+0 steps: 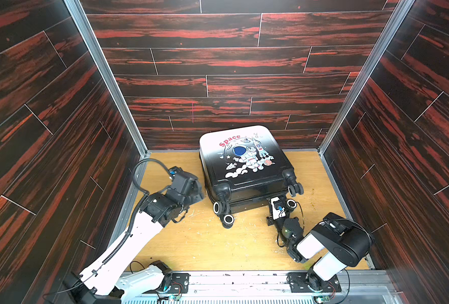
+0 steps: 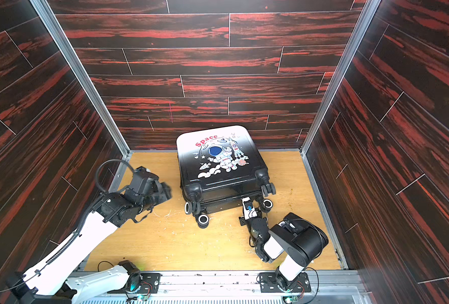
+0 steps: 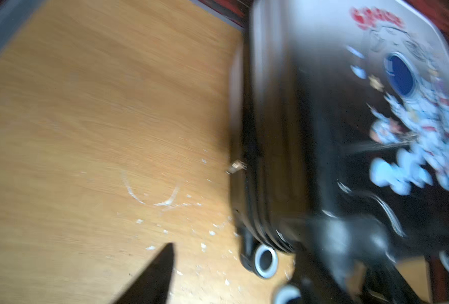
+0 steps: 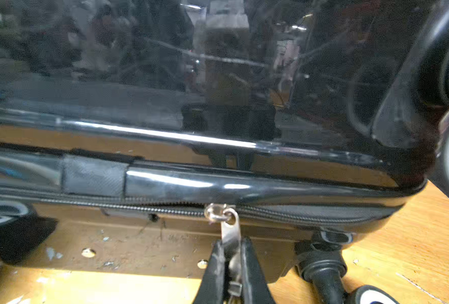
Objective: Open the suitcase zippers
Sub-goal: Move the suitcase to the center of the board.
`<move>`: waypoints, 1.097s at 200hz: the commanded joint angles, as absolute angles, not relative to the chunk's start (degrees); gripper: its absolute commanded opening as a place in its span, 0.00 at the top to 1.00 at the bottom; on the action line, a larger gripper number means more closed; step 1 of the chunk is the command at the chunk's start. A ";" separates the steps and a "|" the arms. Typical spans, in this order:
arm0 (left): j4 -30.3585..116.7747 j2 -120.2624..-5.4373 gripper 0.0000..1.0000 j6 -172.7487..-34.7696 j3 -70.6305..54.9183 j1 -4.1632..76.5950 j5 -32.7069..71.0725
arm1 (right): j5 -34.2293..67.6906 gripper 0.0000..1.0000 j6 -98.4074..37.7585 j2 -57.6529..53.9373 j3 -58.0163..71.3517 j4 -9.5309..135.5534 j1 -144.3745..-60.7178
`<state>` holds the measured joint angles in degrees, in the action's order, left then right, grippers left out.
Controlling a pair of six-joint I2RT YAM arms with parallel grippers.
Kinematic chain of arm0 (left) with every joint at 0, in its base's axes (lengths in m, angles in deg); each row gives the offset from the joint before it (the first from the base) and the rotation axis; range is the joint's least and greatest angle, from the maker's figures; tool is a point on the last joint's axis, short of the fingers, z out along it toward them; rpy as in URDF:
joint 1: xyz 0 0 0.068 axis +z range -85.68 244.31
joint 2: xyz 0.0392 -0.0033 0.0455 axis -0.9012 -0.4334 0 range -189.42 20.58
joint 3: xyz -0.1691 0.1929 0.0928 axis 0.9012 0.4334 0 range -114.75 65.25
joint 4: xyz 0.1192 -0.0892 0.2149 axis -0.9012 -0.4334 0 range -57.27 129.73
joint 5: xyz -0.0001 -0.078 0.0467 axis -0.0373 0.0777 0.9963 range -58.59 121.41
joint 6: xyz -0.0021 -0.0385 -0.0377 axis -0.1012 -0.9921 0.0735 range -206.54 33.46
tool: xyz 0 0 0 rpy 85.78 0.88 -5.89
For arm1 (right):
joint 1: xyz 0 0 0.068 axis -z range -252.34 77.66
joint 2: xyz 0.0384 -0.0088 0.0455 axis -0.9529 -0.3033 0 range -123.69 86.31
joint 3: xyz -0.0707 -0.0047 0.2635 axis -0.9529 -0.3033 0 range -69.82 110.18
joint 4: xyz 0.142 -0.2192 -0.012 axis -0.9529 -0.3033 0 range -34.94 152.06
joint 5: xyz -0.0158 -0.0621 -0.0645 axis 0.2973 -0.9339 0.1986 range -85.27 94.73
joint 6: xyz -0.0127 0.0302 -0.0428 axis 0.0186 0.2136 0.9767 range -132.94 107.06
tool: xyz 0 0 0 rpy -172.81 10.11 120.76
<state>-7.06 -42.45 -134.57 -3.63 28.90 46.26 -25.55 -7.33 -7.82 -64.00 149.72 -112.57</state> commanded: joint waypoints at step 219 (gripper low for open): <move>-5.34 -55.93 1.00 -141.04 -2.79 26.65 50.67 | -40.05 1.00 -7.26 -6.41 -57.88 142.17 -115.90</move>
<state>-0.96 -60.48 -140.14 -3.04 21.53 45.19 -30.67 -8.60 -6.99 -60.44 143.71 -115.61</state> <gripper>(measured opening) 0.521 0.114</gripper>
